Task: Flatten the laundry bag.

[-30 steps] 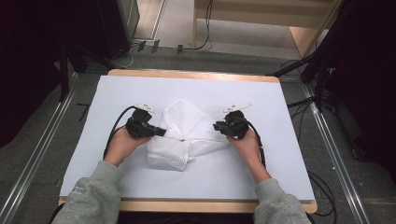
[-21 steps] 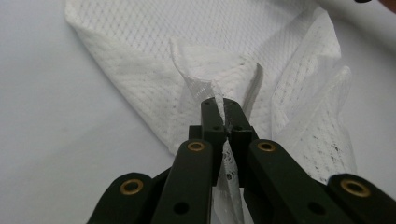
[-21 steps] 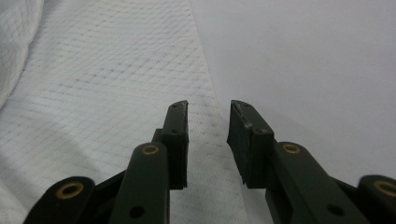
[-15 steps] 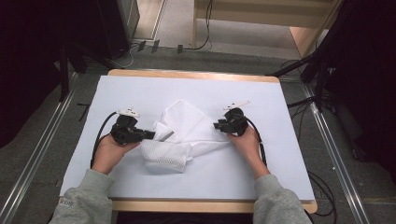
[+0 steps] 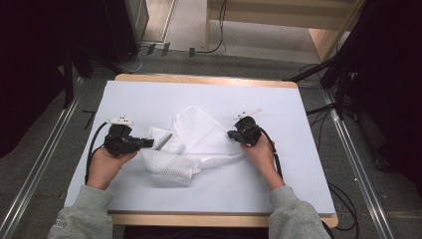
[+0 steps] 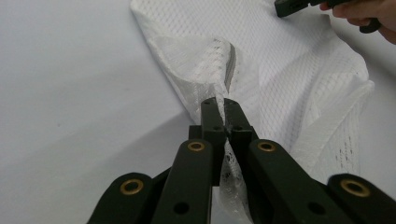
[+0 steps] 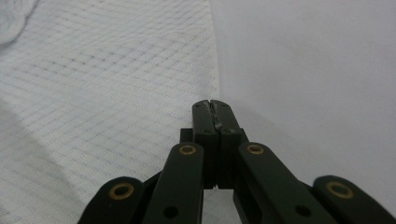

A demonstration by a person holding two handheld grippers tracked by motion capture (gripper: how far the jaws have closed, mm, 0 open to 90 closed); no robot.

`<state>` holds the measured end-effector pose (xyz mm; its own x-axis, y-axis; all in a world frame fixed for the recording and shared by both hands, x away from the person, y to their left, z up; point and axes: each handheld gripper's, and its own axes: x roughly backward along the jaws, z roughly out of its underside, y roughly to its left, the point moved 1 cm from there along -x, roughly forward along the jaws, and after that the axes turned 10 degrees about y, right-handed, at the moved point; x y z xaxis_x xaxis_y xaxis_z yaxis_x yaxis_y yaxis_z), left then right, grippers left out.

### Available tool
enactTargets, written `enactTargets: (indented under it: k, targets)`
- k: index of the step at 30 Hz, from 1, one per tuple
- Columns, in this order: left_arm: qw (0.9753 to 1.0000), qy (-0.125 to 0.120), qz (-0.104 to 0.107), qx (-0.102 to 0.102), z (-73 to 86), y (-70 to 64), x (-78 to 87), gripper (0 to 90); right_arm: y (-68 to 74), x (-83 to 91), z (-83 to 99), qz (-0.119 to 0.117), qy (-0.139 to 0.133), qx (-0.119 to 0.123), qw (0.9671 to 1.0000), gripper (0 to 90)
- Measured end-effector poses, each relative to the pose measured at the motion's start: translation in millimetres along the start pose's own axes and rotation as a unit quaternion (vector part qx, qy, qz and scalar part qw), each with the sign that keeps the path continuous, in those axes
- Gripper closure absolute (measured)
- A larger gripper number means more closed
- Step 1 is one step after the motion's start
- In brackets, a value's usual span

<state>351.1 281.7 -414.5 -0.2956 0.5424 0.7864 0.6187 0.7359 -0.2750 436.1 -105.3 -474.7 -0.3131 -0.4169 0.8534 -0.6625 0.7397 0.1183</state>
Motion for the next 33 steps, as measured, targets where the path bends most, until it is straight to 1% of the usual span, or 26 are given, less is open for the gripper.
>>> enactTargets:
  k: [1,2,3,5,7,8,9,11,12,15,16,19,21,24,25,26,27,29,30,31,32,33]
  targets:
    - [1.0,-0.001,0.001,0.002,0.2,0.7,0.5,90.0,-1.1,0.4,0.1,-0.003,0.0,-0.005,1.0,90.0]
    - [1.0,-0.003,-0.004,0.001,0.5,1.7,1.6,90.0,-2.7,1.1,0.2,-0.008,0.0,-0.014,0.9999,90.0]
    - [1.0,-0.007,-0.003,0.005,0.8,2.3,2.3,90.0,-5.7,2.7,0.8,-0.006,-0.003,-0.014,0.9999,90.0]
    - [0.9998,-0.014,-0.008,0.008,1.1,5.0,4.1,90.0,-9.5,6.9,1.6,-0.005,-0.01,-0.023,0.9997,90.0]
    - [0.9997,-0.02,-0.007,0.014,1.2,7.8,4.8,90.0,-13.3,11.7,3.0,-0.003,-0.014,-0.029,0.9995,90.0]
    - [0.9996,-0.021,-0.006,0.015,1.2,9.1,4.6,90.0,-15.5,13.3,3.7,-0.002,-0.017,-0.032,0.9993,90.0]
    - [0.9996,-0.021,-0.01,0.018,1.2,10.1,4.3,90.0,-17.0,14.9,4.4,0.0,-0.017,-0.033,0.9993,90.0]
    - [0.9995,-0.021,-0.011,0.02,1.5,13.1,4.0,90.0,-21.2,18.5,5.9,-0.001,-0.02,-0.043,0.9989,90.0]
    - [0.9993,-0.023,-0.016,0.023,1.8,14.6,4.1,90.0,-23.7,20.3,6.6,0.001,-0.024,-0.045,0.9987,90.0]
    - [0.999,-0.026,-0.02,0.029,2.6,19.4,4.3,90.0,-31.0,26.9,9.7,0.003,-0.031,-0.058,0.9978,90.0]
    - [0.999,-0.026,-0.02,0.031,2.7,21.1,4.1,90.0,-33.0,28.8,10.8,0.001,-0.033,-0.062,0.9975,90.0]
    - [0.9985,-0.029,-0.022,0.04,2.7,26.5,2.4,90.0,-37.8,32.7,13.7,0.003,-0.038,-0.067,0.997,90.0]
    - [0.9983,-0.029,-0.026,0.043,2.3,30.1,1.2,90.0,-39.7,34.4,15.2,0.004,-0.039,-0.071,0.9967,90.0]
    - [0.9976,-0.03,-0.029,0.055,2.1,36.4,-0.8,90.0,-42.4,36.7,17.3,0.006,-0.04,-0.074,0.9964,90.0]
    - [0.9975,-0.03,-0.028,0.057,2.2,38.1,-1.3,90.0,-42.6,37.4,18.1,0.006,-0.04,-0.078,0.9961,90.0]
    - [0.9972,-0.033,-0.027,0.061,2.1,40.6,-2.0,90.0,-43.4,37.7,18.7,0.007,-0.041,-0.075,0.9963,90.0]
    - [0.9969,-0.038,-0.025,0.065,1.8,42.8,-2.7,90.0,-43.6,38.1,19.3,0.008,-0.041,-0.078,0.9961,90.0]
    - [0.9965,-0.042,-0.027,0.068,0.4,46.1,-3.6,90.0,-44.5,38.8,20.7,0.008,-0.042,-0.078,0.996,90.0]
    - [0.9963,-0.042,-0.029,0.069,-0.1,47.0,-4.1,90.0,-44.9,39.0,21.4,0.008,-0.043,-0.078,0.996,90.0]
    - [0.9963,-0.041,-0.028,0.07,-0.3,47.8,-4.8,90.0,-44.6,39.7,22.0,0.009,-0.042,-0.083,0.9956,90.0]
    - [0.9965,-0.038,-0.027,0.07,-0.7,49.5,-6.4,90.0,-45.4,39.9,22.4,0.01,-0.044,-0.081,0.9957,90.0]
    - [0.9964,-0.037,-0.027,0.072,-1.0,50.4,-7.7,90.0,-46.1,40.5,23.3,0.011,-0.044,-0.085,0.9953,90.0]
